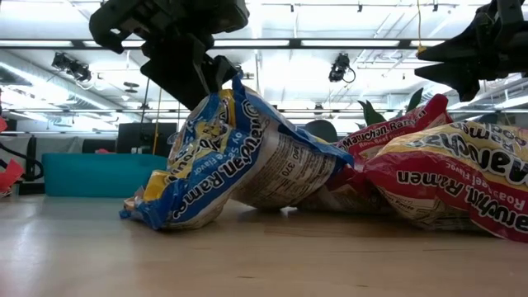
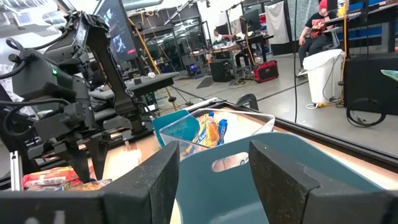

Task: Sort Maruchan noodles
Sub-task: Put the blue noodle pack into the transparent bin

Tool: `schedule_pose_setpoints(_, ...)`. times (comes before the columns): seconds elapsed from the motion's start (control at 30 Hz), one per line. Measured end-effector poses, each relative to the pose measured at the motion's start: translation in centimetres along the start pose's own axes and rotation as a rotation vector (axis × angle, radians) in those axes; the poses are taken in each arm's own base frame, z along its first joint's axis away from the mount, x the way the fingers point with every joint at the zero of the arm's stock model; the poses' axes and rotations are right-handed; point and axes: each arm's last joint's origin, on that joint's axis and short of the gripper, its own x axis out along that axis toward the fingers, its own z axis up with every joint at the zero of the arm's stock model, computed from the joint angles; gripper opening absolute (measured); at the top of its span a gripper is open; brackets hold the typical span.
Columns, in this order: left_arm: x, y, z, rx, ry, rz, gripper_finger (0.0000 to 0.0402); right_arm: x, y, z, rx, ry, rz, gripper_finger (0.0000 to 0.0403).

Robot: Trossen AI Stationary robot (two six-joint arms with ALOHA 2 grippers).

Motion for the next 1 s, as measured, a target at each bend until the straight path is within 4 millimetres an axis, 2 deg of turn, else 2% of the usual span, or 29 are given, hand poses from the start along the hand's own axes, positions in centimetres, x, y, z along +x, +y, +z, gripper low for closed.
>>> schedule_pose_setpoints(0.23, 0.00, 0.01, 0.07, 0.046, -0.007, 0.005, 0.0124, 0.00, 0.00, 0.00, 0.000, 0.000, 0.000, 0.0199)
schedule_pose_setpoints(0.47, 0.00, 0.10, 0.20, 0.076, -0.020, 0.024, 0.0188, 0.00, 0.00, 0.00, 0.000, 0.000, 0.000, 0.0199)
schedule_pose_setpoints(0.6, 0.00, 0.05, 0.21, 0.078, -0.021, 0.008, 0.0208, 0.00, 0.00, 0.00, 0.000, 0.000, 0.000, 0.0199)
schedule_pose_setpoints(0.9, 0.01, 0.01, 0.22, 0.078, -0.023, -0.005, 0.0188, 0.00, 0.00, 0.00, 0.000, 0.000, 0.000, 0.0199)
schedule_pose_setpoints(1.0, 0.54, -0.05, 0.15, 0.073, -0.016, -0.011, 0.0178, 0.00, 0.00, 0.00, 0.000, 0.000, 0.000, 0.0199)
